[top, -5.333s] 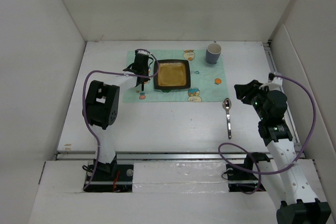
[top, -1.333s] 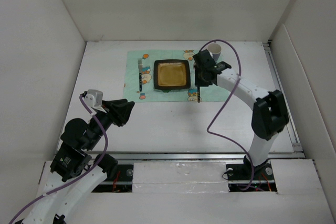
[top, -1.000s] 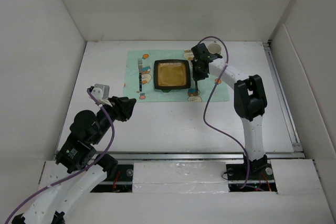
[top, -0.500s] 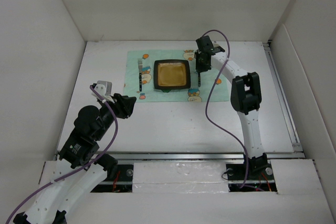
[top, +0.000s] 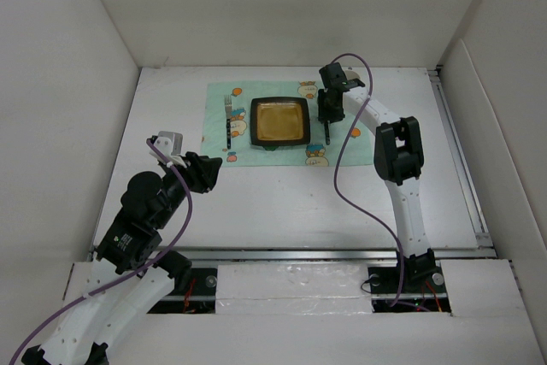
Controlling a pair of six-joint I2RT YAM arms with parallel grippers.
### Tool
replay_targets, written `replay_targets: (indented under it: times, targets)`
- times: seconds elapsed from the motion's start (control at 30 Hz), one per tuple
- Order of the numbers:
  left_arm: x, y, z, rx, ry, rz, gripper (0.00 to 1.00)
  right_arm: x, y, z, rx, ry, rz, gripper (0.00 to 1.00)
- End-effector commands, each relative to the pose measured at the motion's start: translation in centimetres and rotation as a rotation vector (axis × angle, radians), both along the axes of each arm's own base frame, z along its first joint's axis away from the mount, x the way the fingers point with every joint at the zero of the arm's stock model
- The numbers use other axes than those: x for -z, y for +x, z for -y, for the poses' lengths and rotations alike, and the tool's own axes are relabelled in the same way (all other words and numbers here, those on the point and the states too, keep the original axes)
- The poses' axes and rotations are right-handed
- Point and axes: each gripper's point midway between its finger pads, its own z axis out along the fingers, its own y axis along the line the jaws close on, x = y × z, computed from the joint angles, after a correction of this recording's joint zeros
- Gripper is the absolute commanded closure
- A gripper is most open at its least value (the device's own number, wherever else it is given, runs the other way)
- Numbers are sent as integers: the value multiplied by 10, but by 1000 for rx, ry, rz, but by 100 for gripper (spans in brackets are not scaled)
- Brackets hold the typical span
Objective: Set the dinner table for one person
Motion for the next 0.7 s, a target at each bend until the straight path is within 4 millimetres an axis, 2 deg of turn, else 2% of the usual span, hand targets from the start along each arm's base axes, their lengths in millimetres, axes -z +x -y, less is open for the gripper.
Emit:
replay_targets:
  times: [0.0,0.03,0.07,0.1,0.17,0.2,0.27,0.3,0.33,0.37,0.4,0.43,0.47,0.5,0.53,0.57,0.6,0.63,0.67]
  targets:
    - [-7,4,1,-2,-13,29,63,-42,11,4,8,17,100,59]
    - [-9,4,1,-6,-16,35,62,-48,10,4,8,23,108,56]
    - [-9,4,0,-9,-16,36,60,-65,11,2,2,41,140,55]
    - [-9,5,-1,-17,-15,37,59,-72,10,1,-1,49,152,54]
    - [-8,6,-3,-31,-14,31,56,-86,2,-9,-28,60,172,54]
    - [-8,6,-3,-31,-14,31,55,-110,-1,-8,-30,71,210,53]
    - [-11,6,-3,-29,-18,41,50,-122,-18,-21,-63,82,227,53]
    - [-11,6,-4,-34,-19,43,48,-155,-27,-24,-68,108,293,52]
    - [-9,7,-4,-38,-15,37,43,-170,-35,-25,-74,121,326,49]
    - [-9,7,-5,-43,-14,37,41,-165,-47,-31,-79,135,335,47]
    - [-8,7,-5,-41,-9,31,38,-204,-60,-27,-77,180,415,46]
    - [-9,7,-3,-34,-10,34,33,-218,-73,-33,-99,212,447,41]
    - [-9,7,-4,-35,-9,36,30,-213,-87,-39,-105,234,457,36]
    - [-10,8,-4,-40,-12,37,27,-226,-98,-38,-99,255,500,33]
    - [-9,9,-5,-48,-12,32,22,-278,-115,-33,-97,315,640,26]
    - [-10,9,-5,-48,-13,31,20,-288,-126,-26,-74,316,684,23]
    - [-11,10,-5,-50,-15,31,19,-282,-142,-23,-73,317,692,20]
    - [-12,10,-5,-54,-15,32,17,-299,-156,-15,-57,329,746,11]
    - [-14,11,-8,-70,-18,35,15,-338,-179,11,17,349,870,5]
